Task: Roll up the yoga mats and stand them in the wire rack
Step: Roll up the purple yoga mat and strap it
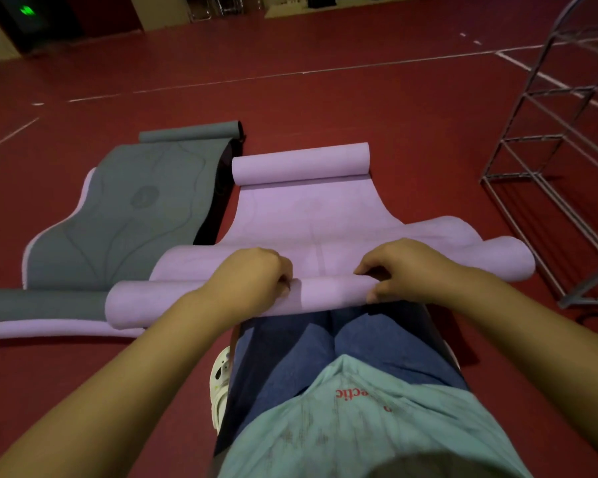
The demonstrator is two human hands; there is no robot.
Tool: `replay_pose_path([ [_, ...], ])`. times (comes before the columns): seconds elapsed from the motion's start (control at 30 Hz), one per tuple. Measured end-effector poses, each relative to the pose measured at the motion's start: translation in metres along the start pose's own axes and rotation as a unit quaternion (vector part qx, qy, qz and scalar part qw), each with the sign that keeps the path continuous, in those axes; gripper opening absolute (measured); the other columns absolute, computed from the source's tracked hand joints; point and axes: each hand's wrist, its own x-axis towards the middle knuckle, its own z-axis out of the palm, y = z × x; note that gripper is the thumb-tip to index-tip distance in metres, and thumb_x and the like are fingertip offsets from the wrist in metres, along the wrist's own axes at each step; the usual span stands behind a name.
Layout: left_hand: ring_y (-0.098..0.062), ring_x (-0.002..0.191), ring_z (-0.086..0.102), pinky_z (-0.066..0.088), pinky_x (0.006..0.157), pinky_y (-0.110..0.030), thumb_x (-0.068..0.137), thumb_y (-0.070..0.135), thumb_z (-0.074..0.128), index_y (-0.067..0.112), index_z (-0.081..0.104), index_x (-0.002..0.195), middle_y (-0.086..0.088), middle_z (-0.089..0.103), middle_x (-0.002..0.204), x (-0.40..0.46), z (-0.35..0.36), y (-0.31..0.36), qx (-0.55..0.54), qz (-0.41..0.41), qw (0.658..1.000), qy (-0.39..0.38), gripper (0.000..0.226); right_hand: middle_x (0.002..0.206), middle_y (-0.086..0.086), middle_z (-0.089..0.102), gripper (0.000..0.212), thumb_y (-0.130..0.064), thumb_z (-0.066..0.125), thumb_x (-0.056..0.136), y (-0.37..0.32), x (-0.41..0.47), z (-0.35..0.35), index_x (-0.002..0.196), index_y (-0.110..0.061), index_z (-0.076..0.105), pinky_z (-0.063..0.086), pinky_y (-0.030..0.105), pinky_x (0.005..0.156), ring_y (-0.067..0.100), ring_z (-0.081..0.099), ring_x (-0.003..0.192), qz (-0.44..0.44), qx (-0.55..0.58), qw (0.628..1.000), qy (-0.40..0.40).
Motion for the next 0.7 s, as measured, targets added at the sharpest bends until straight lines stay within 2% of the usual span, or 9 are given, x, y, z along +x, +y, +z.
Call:
replay_pose_path([
  [0.1, -0.027, 0.089, 0.062, 0.048, 0.076, -0.034, 0.079, 0.041, 0.035, 0.018, 0.071, 0.101, -0.004, 0.069, 0.098, -0.009, 0.004, -0.001, -0.006, 0.012, 1.000, 0.019, 0.048, 0.107, -0.007, 0.068, 0.037, -0.032, 0.072, 0.076, 0.001, 0.005, -0.006, 0.112, -0.029, 0.066, 0.046, 0.026, 0.079, 0.011, 0.058, 0.092, -0.004, 0.002, 1.000, -0.024],
  [0.2, -0.021, 0.093, 0.061, 0.049, 0.077, -0.032, 0.073, 0.056, 0.056, 0.024, 0.069, 0.107, 0.002, 0.067, 0.101, -0.010, 0.001, -0.007, -0.028, 0.016, 0.999, -0.019, 0.049, 0.105, -0.009, 0.068, 0.034, -0.031, 0.072, 0.077, 0.002, 0.010, -0.011, 0.111, -0.029, 0.067, 0.044, 0.023, 0.076, 0.008, 0.058, 0.090, -0.010, 0.009, 0.999, -0.043],
  [0.27, -0.019, 0.096, 0.061, 0.048, 0.079, -0.031, 0.074, 0.048, 0.071, 0.026, 0.067, 0.112, 0.003, 0.067, 0.106, -0.005, 0.001, -0.010, -0.039, 0.011, 0.999, -0.025, 0.045, 0.104, -0.009, 0.069, 0.033, -0.030, 0.073, 0.077, 0.003, 0.013, -0.015, 0.109, -0.028, 0.068, 0.047, 0.024, 0.081, 0.008, 0.061, 0.092, -0.009, 0.026, 0.998, -0.056],
  [0.33, -0.019, 0.095, 0.061, 0.048, 0.080, -0.030, 0.075, 0.040, 0.074, 0.025, 0.069, 0.111, 0.003, 0.069, 0.105, 0.001, 0.001, -0.013, -0.053, 0.008, 0.998, -0.023, 0.039, 0.105, -0.010, 0.069, 0.032, -0.030, 0.073, 0.078, 0.004, 0.016, -0.018, 0.110, -0.028, 0.068, 0.047, 0.022, 0.082, 0.006, 0.061, 0.092, -0.005, 0.045, 0.996, -0.072],
  [0.43, -0.016, 0.094, 0.061, 0.047, 0.081, -0.028, 0.078, 0.036, 0.074, 0.023, 0.070, 0.108, 0.005, 0.069, 0.103, 0.013, -0.005, -0.019, -0.089, -0.001, 0.994, -0.071, 0.033, 0.115, -0.010, 0.067, 0.037, -0.030, 0.070, 0.081, 0.007, 0.018, -0.021, 0.119, -0.028, 0.065, 0.045, 0.022, 0.088, 0.006, 0.060, 0.099, -0.005, 0.058, 0.996, -0.070],
  [0.5, -0.014, 0.092, 0.062, 0.048, 0.083, -0.026, 0.079, 0.033, 0.073, 0.022, 0.071, 0.108, 0.005, 0.070, 0.102, 0.021, -0.009, -0.023, -0.113, -0.006, 0.988, -0.102, 0.031, 0.125, -0.010, 0.062, 0.042, -0.028, 0.066, 0.085, 0.007, 0.015, -0.017, 0.126, -0.025, 0.060, 0.041, 0.023, 0.095, 0.009, 0.057, 0.110, -0.002, 0.051, 0.998, -0.034],
  [0.57, -0.013, 0.091, 0.063, 0.048, 0.084, -0.025, 0.079, 0.030, 0.075, 0.019, 0.071, 0.107, 0.005, 0.071, 0.102, 0.029, -0.011, -0.025, -0.136, -0.009, 0.982, -0.127, 0.031, 0.122, -0.006, 0.063, 0.035, -0.026, 0.065, 0.086, 0.006, 0.008, -0.004, 0.121, -0.021, 0.064, 0.042, 0.028, 0.096, 0.016, 0.058, 0.111, -0.018, 0.032, 0.997, 0.065],
  [0.63, -0.012, 0.091, 0.064, 0.048, 0.085, -0.024, 0.078, 0.027, 0.076, 0.017, 0.072, 0.107, 0.005, 0.071, 0.101, 0.036, -0.012, -0.028, -0.162, -0.007, 0.975, -0.151, 0.030, 0.101, 0.000, 0.070, 0.022, -0.026, 0.065, 0.079, 0.005, -0.001, 0.011, 0.099, -0.017, 0.070, 0.051, 0.039, 0.082, 0.025, 0.066, 0.092, -0.054, -0.011, 0.980, 0.191],
  [0.7, -0.010, 0.091, 0.064, 0.049, 0.085, -0.023, 0.078, 0.025, 0.076, 0.016, 0.073, 0.106, 0.005, 0.072, 0.101, 0.043, -0.013, -0.031, -0.184, -0.005, 0.967, -0.174, 0.030, 0.089, 0.003, 0.071, 0.023, -0.026, 0.074, 0.069, 0.005, -0.009, 0.023, 0.088, -0.015, 0.070, 0.055, 0.038, 0.072, 0.028, 0.068, 0.078, -0.059, -0.045, 0.968, 0.241],
])
